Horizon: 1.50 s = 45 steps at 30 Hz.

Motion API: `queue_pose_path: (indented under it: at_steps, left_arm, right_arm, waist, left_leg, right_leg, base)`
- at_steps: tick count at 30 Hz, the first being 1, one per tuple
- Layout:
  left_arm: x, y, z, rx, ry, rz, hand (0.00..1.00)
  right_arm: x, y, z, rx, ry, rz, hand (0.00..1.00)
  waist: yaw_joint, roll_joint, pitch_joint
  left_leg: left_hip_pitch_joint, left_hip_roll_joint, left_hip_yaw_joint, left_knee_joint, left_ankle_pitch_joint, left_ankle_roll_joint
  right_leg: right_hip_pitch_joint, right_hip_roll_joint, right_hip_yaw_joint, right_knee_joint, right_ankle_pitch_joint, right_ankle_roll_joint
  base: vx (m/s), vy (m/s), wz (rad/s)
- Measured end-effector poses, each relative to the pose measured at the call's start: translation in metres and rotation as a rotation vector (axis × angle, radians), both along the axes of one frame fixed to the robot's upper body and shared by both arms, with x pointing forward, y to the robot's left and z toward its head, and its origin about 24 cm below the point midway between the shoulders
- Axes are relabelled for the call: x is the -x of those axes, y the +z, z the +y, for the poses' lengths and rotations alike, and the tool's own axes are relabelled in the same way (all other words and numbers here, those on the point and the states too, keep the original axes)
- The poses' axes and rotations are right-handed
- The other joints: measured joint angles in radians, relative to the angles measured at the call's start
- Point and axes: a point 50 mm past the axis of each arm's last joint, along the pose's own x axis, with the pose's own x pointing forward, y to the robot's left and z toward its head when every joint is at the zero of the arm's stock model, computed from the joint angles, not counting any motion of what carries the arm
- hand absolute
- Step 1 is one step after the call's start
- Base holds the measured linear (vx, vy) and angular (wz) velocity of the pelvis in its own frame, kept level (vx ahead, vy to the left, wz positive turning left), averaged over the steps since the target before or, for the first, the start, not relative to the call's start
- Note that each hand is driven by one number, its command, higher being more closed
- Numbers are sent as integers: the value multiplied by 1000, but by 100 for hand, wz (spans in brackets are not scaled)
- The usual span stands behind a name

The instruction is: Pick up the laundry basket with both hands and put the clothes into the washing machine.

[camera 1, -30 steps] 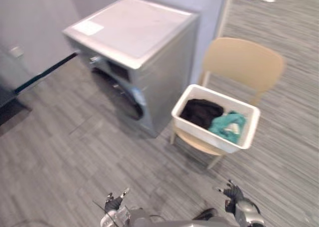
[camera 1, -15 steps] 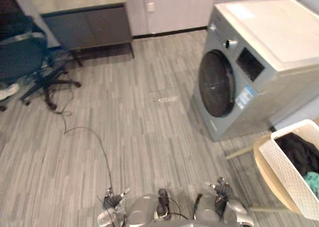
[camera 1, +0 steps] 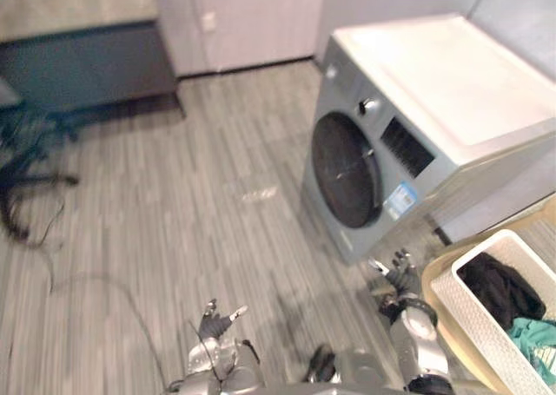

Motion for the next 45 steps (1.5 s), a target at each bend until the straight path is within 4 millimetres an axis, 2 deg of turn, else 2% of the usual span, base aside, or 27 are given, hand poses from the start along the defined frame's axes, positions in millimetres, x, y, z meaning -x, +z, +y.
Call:
queue_pose_path:
  at_steps: [2, 4, 5, 6, 7, 8, 9, 10, 11, 12, 13, 15, 17, 18, 19, 20, 21, 22, 23, 25, 28, 29, 33, 35, 37, 42, 45]
  left_arm:
    - [-2, 2, 4, -7, 13, -13, 0]
    - [2, 3, 12, -19, 45, -16, 0]
    - [7, 3, 11, -10, 66, -10, 0]
    - [9, 0, 16, -15, 84, 8, 0]
    - [10, 0, 21, -24, 99, 9, 0]
    - [17, 2, 28, -37, 128, 3, 0]
    - [23, 1, 31, -46, 139, 11, 0]
    - [31, -4, 25, -26, 146, 43, 0]
    - [38, -7, 16, -6, 137, 66, 0]
    - [41, -10, 13, -2, 111, 84, 0]
    - [41, -9, 17, -9, 124, 79, 0]
    - [40, -7, 28, -43, 116, 68, 0]
    - [43, -8, 28, -39, 131, 73, 0]
    - [43, -8, 28, -39, 128, 72, 0]
    - [43, -8, 28, -39, 125, 71, 0]
    - [42, -8, 25, -40, 116, 70, 0]
    - [41, -7, 25, -42, 113, 63, 0]
    - [38, -5, 23, -42, 103, 47, 0]
    - [31, -1, 21, -42, 93, 15, 0]
    - [13, 8, 24, -57, 74, -46, 0]
    - [-16, 24, 24, -73, 69, -154, 0]
    - [-25, 31, 19, -58, 79, -198, 0]
    - [-29, 35, 8, -18, 91, -232, 0]
    - [-30, 35, 5, -5, 94, -239, 0]
    - [-31, 36, 5, 0, 113, -249, 0]
    - [-46, 44, 1, 25, 117, -306, 0]
    - [-51, 45, -1, 29, 128, -310, 0]
  right_arm:
    - [-3, 2, -4, 16, -9, -4, 0]
    - [-8, -1, 2, 19, 22, 14, 0]
    - [-9, -1, -1, 41, 41, 19, 0]
    - [-12, -5, 9, 27, 78, 46, 0]
    - [-13, -7, 16, 21, 116, 55, 0]
    - [-19, -3, 28, 31, 186, 32, 0]
    - [-25, 3, 34, 30, 205, -1, 0]
    - [-32, 9, 32, 59, 214, -29, 0]
    - [-37, 13, 25, 91, 217, -40, 0]
    - [-41, 13, 23, 105, 223, -35, 0]
    - [-40, 8, 27, 94, 228, -15, 0]
    - [-40, 7, 37, 111, 275, -9, 0]
    - [-44, 10, 45, 141, 339, -18, 0]
    - [-49, 12, 51, 169, 389, -23, 0]
    - [-54, 14, 58, 183, 428, -23, 0]
    - [-61, 15, 68, 207, 488, -15, 0]
    - [-65, 15, 73, 219, 515, -10, 0]
    - [-69, 16, 76, 241, 545, -4, 0]
    - [-72, 20, 80, 258, 571, -15, 0]
    - [-83, 33, 88, 269, 588, -61, 0]
    - [-117, 80, 100, 360, 620, -205, 0]
    - [-135, 110, 99, 423, 605, -285, 0]
    - [-166, 176, 93, 555, 526, -430, 0]
    - [-172, 195, 85, 582, 481, -462, 0]
    - [-183, 226, 80, 635, 427, -507, 0]
    - [-196, 271, 53, 729, 275, -514, 0]
    - [-196, 287, 45, 780, 192, -510, 0]
  waist:
    - [21, -8, 1]
    - [29, -16, 5]
    - [23, 15, -2]
    - [29, 2, 14]
    - [34, 9, 17]
    - [56, 0, 14]
    - [66, -14, 17]
    - [70, -2, 7]
    - [69, 39, -1]
    - [74, 62, 8]
    - [74, 30, 15]
    - [72, -12, 17]
    - [74, -14, 16]
    - [75, -12, 15]
    - [76, -9, 16]
    - [89, -2, 18]
    - [101, -1, 19]
    - [116, -1, 20]
    - [125, 15, 28]
    - [123, 34, 69]
    - [125, 37, 141]
    - [125, 45, 185]
    - [142, 48, 223]
    - [150, 49, 233]
    - [152, 53, 241]
    - [179, 77, 276]
    - [186, 75, 278]
  left_leg:
    - [-74, 39, 0, -28, -22, 18]
    - [-97, 32, -14, -292, -52, -10]
    - [-46, -9, -81, -688, 4, -20]
    - [23, -33, -57, -810, 112, -71]
    - [45, -39, -33, -832, 121, -86]
    - [35, -44, -145, -766, 136, -105]
    - [-31, -87, -292, -639, 121, -108]
    - [-53, -178, -484, -695, 13, -130]
    - [-37, -210, -594, -820, 9, -146]
    - [-9, -221, -644, -851, 37, -146]
    - [3, -253, -630, -839, 33, -151]
    - [-13, -284, -596, -740, -56, -142]
    - [-11, -281, -531, -651, -129, -128]
    - [-1, -277, -458, -629, -160, -102]
    - [10, -271, -396, -633, -170, -86]
    - [38, -248, -294, -659, -169, -73]
    - [55, -247, -238, -675, -167, -61]
    - [68, -256, -191, -682, -165, -58]
    - [72, -270, -186, -681, -167, -55]
    - [54, -270, -186, -664, -168, -51]
    - [-35, -266, -187, -649, -152, -25]
    - [-70, -260, -192, -647, -144, -21]
    - [-134, -249, -190, -668, -110, -23]
    - [-136, -250, -186, -688, -94, -25]
    - [-164, -248, -184, -703, -77, -24]
    - [-212, -245, -186, -704, -60, -24]
    - [-244, -237, -190, -692, -55, -18]
  right_leg:
    - [31, -25, 79, -49, 24, 40]
    - [35, -76, 143, -58, 38, 70]
    - [36, -85, 169, -57, 32, 138]
    - [43, -93, 217, -54, -6, 215]
    - [30, -65, 219, -43, -12, 205]
    - [13, -8, 236, -20, -8, 151]
    - [29, 15, 232, -30, 6, 97]
    - [43, -7, 234, -61, -29, 91]
    - [37, -3, 260, -57, -30, 106]
    - [32, -2, 304, -38, -37, 125]
    - [27, -27, 337, -33, -41, 141]
    - [10, -58, 412, -28, -49, 165]
    - [-12, -80, 491, -15, -47, 190]
    - [-57, -108, 520, 17, -26, 210]
    - [-106, -130, 508, 48, 2, 194]
    - [-154, -179, 390, 69, 46, 132]
    - [-176, -221, 283, 112, 36, 95]
    - [-193, -285, 116, 172, 32, 60]
    - [-185, -329, 3, 181, 37, 32]
    - [-196, -328, -8, 163, 72, 45]
    - [-276, -320, 7, 150, 116, 118]
    - [-302, -313, 7, 140, 131, 138]
    - [-355, -276, 7, 76, 186, 122]
    - [-353, -265, 7, 37, 211, 118]
    - [-362, -241, 0, -28, 254, 108]
    - [-375, -217, -15, -108, 310, 101]
    - [-387, -199, -17, -139, 331, 92]
  base:
    - [405, 261, -118]
    - [349, 407, -107]
    - [312, 513, -92]
    - [276, 459, -79]
    - [196, 322, -91]
    - [143, 149, -83]
    - [145, 169, -115]
    - [163, 267, -90]
    - [142, 342, -101]
    - [155, 419, -75]
    - [139, 343, -61]
    - [161, 352, -75]
    - [116, 307, -130]
    - [43, 256, -149]
    - [7, 315, -201]
    - [-20, 284, -180]
    - [-16, 274, -175]
    - [-10, 240, -138]
    - [-13, 202, -103]
    - [-34, 125, -39]
    - [-128, -22, -10]
    - [-134, -67, -3]
    - [-127, -55, -11]
    - [-73, -32, -9]
    - [-82, -19, -8]
    - [-72, 11, -1]
    - [-73, 14, 0]
